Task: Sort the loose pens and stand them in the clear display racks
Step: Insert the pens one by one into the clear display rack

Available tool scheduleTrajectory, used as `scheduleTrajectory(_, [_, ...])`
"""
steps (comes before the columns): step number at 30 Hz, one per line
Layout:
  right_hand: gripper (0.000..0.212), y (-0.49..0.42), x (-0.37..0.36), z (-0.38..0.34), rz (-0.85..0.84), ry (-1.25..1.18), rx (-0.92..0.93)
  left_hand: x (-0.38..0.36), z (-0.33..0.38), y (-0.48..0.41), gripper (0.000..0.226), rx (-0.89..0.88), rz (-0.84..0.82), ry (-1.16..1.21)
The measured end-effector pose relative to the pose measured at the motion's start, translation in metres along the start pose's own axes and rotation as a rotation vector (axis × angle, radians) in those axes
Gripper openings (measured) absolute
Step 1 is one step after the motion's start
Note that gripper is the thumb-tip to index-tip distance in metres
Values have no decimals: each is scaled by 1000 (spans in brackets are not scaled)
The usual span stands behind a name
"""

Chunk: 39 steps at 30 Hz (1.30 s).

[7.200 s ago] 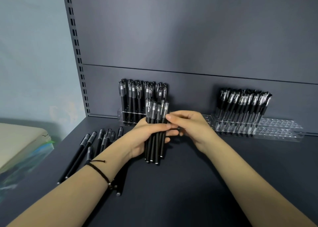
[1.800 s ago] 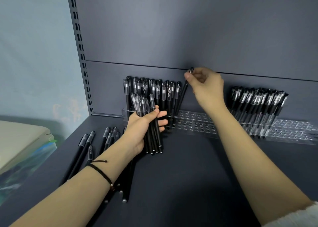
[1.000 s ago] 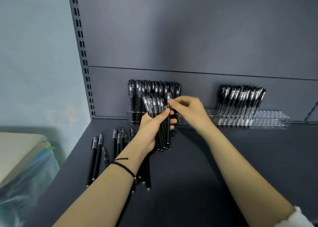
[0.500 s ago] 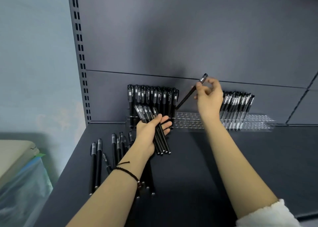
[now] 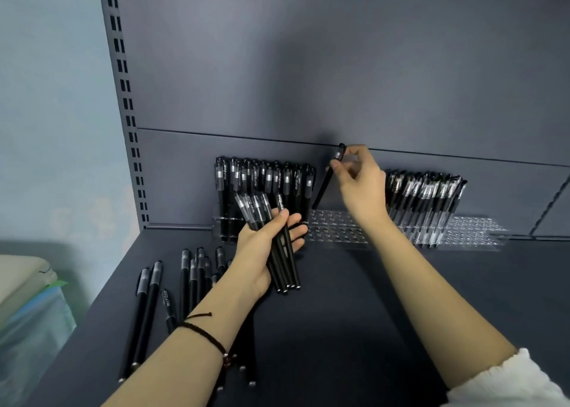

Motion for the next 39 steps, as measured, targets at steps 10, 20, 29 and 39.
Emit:
scheduleTrajectory(10, [18, 3, -16, 2, -245, -38, 152, -6, 2, 4, 20, -94, 11, -134])
scheduleTrajectory(20, [6, 0, -56, 28, -496, 81, 93, -3, 12, 7, 28, -156, 50, -313])
scheduleTrajectory(29, [23, 3, -23, 5, -578, -158, 19, -29, 8, 1, 16, -189, 49, -456])
scheduleTrajectory(39, [17, -3, -12, 22, -422, -456, -100, -31, -6, -14, 24, -191, 81, -480])
Point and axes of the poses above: each hand's wrist, its own y-axis away from the middle knuckle, its own x-axis out of the back of the hand, z = x × y, the point moved 9 cm from there along -y, towards the middle knuckle, and after that the axes turned 7 degrees about y, right-handed, at the moved point
